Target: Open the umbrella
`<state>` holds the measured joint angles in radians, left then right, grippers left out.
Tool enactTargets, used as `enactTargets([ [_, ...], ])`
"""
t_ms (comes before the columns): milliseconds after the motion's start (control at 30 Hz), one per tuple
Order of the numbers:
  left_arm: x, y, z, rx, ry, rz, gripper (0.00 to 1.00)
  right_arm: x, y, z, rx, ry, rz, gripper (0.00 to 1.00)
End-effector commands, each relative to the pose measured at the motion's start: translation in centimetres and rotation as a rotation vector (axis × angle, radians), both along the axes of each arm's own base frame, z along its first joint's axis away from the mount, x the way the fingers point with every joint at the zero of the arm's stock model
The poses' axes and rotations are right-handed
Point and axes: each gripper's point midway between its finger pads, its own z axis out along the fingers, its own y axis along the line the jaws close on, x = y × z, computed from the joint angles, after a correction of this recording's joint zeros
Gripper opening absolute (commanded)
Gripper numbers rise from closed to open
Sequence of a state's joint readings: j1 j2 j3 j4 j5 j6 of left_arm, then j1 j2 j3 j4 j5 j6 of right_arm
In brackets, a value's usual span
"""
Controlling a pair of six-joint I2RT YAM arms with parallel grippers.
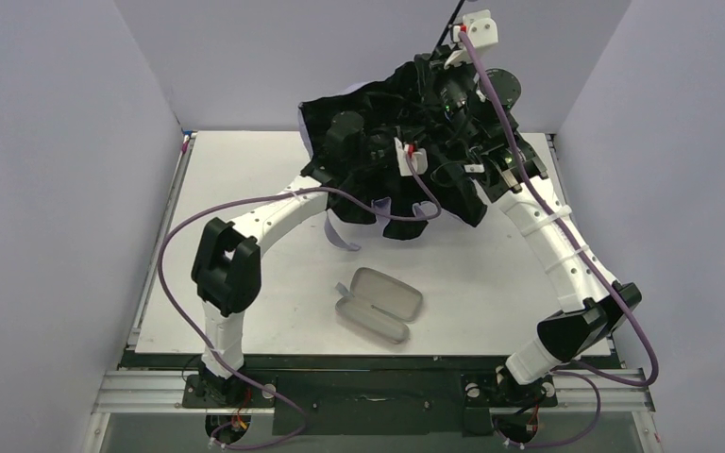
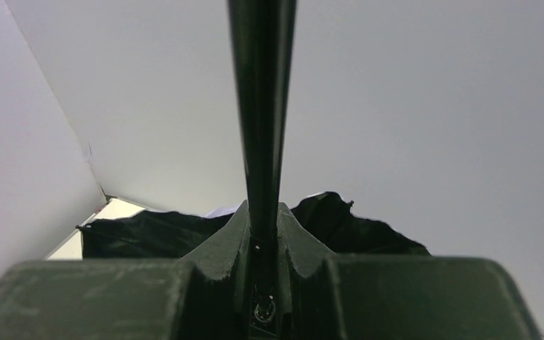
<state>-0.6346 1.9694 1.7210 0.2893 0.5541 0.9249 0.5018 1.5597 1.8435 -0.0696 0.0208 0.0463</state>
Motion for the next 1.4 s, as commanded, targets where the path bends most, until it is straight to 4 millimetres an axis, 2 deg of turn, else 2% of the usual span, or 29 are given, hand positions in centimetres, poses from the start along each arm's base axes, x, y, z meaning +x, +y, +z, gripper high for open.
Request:
enactTargets([
  [0, 0.8, -0.8, 0.0, 0.039, -0.069, 0.017, 0.15, -3.9, -1.7, 7.1, 0.134, -0.159, -0.003, 0.00],
  [100, 1.9, -1.0, -1.2, 0.059, -0.046, 0.058, 0.16, -4.1, -1.6, 7.3, 0.144, -0.160, 0.004, 0.00],
  [200, 2.2, -1.2, -3.6, 0.095, 0.022, 0.073, 0.19, -4.4, -1.5, 7.8, 0.154, -0.170, 0.012, 0.00],
  [233, 1.5, -1.6, -4.9, 0.106, 0.067, 0.055, 0.23, -4.4, -1.5, 7.9, 0.152, -0.176, 0.013, 0.00],
  [267, 1.0, -1.7, -5.3, 0.108, 0.085, 0.040, 0.33, -4.5, -1.5, 8.2, 0.154, -0.183, 0.013, 0.00],
  [300, -0.1, -2.0, -7.0, 0.129, 0.132, 0.005, 0.38, -4.5, -1.7, 8.6, 0.155, -0.194, 0.012, 0.00],
  [333, -0.8, -2.1, -7.3, 0.134, 0.147, -0.014, 0.48, -4.5, -1.7, 8.7, 0.153, -0.196, 0.012, 0.00],
  [367, -1.9, -2.4, -8.9, 0.153, 0.186, -0.043, 0.53, -4.6, -1.7, 9.1, 0.152, -0.207, 0.012, 0.00],
  [400, -2.5, -2.4, -9.1, 0.158, 0.197, -0.058, 0.60, -4.5, -1.8, 9.2, 0.150, -0.212, 0.012, 0.00],
  [433, -3.6, -2.6, -10.4, 0.184, 0.232, -0.088, 0.62, -4.6, -1.9, 9.5, 0.149, -0.223, 0.010, 0.00],
  [500, -5.0, -2.7, -11.9, 0.223, 0.279, -0.121, 0.68, -4.5, -2.2, 10.0, 0.149, -0.237, 0.002, 0.00],
  [600, -5.6, -2.5, -13.2, 0.255, 0.320, -0.129, 0.71, -4.4, -2.7, 10.7, 0.156, -0.260, -0.005, 0.00],
  [700, -5.4, -1.7, -13.4, 0.250, 0.352, -0.105, 0.72, -4.4, -3.4, 11.5, 0.164, -0.284, -0.012, 0.00],
  [800, -5.2, -1.0, -11.6, 0.181, 0.423, -0.096, 0.78, -4.4, -3.8, 12.1, 0.170, -0.304, 0.024, 0.00],
  [900, -5.6, -0.6, -6.9, 0.076, 0.453, -0.097, 0.84, -4.8, -3.6, 11.7, 0.143, -0.304, 0.063, 0.00],
  [1033, -5.3, 0.5, 1.2, -0.155, 0.464, -0.030, 0.84, -4.8, -2.7, 9.1, 0.093, -0.258, 0.106, 0.00],
  [1067, -5.0, 0.9, 3.0, -0.224, 0.478, -0.005, 0.84, -4.4, -2.4, 7.8, 0.082, -0.232, 0.111, 0.00],
  [1167, -4.9, 2.2, 6.7, -0.342, 0.496, 0.035, 0.81, -4.6, -2.3, 6.5, 0.066, -0.214, 0.109, 0.00],
  [1233, -4.8, 2.8, 7.5, -0.370, 0.522, 0.066, 0.78, -4.3, -2.4, 5.9, 0.061, -0.199, 0.100, 0.00],
  [1333, -4.6, 3.6, 5.5, -0.333, 0.573, 0.130, 0.75, -4.2, -2.5, 5.9, 0.061, -0.198, 0.088, 0.00],
  [1367, -4.4, 3.8, 4.2, -0.321, 0.592, 0.159, 0.75, -4.3, -2.7, 6.3, 0.065, -0.205, 0.083, 0.00],
])
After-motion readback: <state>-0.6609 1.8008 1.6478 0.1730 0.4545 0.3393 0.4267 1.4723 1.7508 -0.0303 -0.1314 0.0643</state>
